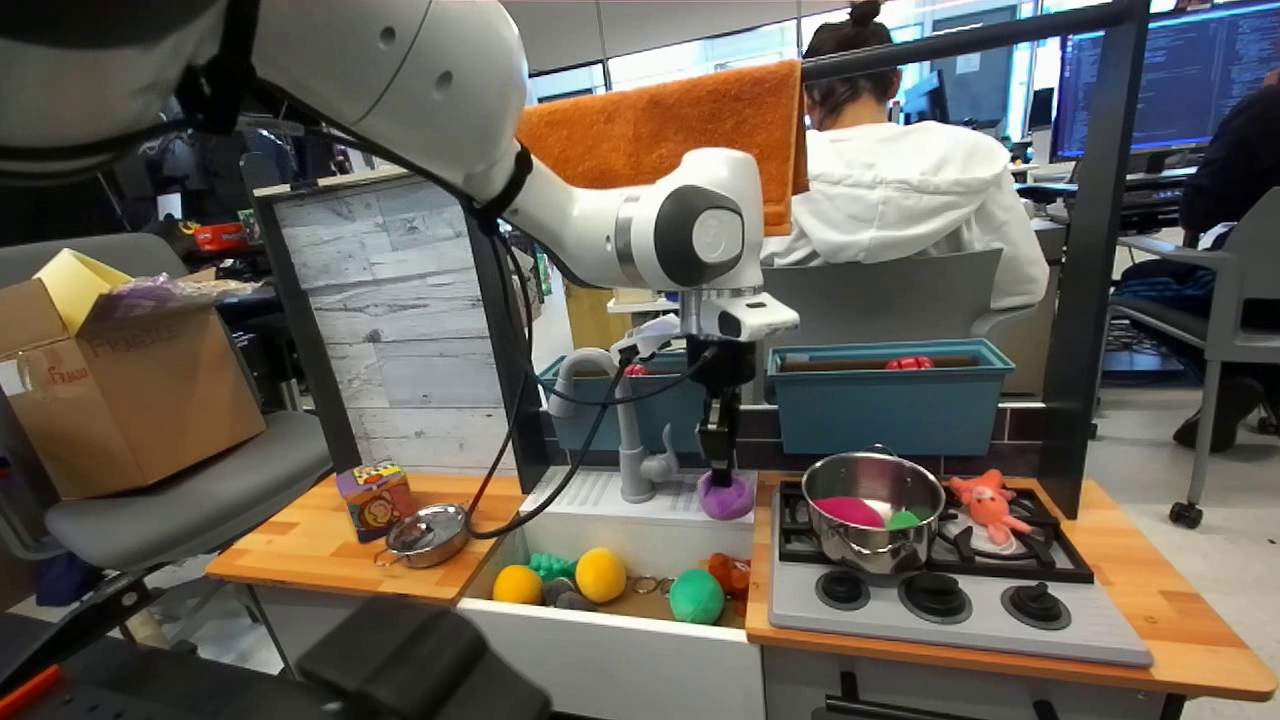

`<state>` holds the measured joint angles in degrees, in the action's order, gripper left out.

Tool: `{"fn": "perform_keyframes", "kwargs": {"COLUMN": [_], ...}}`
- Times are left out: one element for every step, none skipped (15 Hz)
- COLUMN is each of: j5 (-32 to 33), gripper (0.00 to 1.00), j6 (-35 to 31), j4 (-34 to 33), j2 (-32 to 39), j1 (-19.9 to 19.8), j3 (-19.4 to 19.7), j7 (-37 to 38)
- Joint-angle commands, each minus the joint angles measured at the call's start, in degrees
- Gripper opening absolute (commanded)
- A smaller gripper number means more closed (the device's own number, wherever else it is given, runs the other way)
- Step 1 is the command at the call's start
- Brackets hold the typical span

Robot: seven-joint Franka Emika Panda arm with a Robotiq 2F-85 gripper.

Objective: Pick up the purple plush toy from the sink and put it in the pot

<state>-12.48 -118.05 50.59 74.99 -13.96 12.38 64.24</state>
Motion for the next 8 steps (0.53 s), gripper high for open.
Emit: {"fn": "perform_keyframes", "kwargs": {"j5": [-0.15, -0.55, -0.84, -1.09, -1.25, -1.34, -1.60, -2.00], "gripper": [0.02, 0.02, 0.02, 0.02, 0.02, 0.02, 0.02, 0.02], "j6": [-7.08, -9.27, -11.16, -13.37, -15.30, -17.03, -18.94, -20.83], "j4": [12.60, 15.37, 17.79, 20.33, 22.92, 25.54, 28.21, 30.86], "j2": [-9.08, -11.26, -13.09, -15.10, -17.09, -19.12, -21.28, -23.29], "j1": [0.46, 0.29, 0.12, 0.05, -0.07, -0.19, -0.44, -0.68], "j3": [1.62, 1.81, 1.81, 1.84, 1.77, 1.65, 1.40, 1.20], "j7": [-1.31, -1.94, -2.84, -3.67, -4.54, -5.45, -6.58, -7.26]}}
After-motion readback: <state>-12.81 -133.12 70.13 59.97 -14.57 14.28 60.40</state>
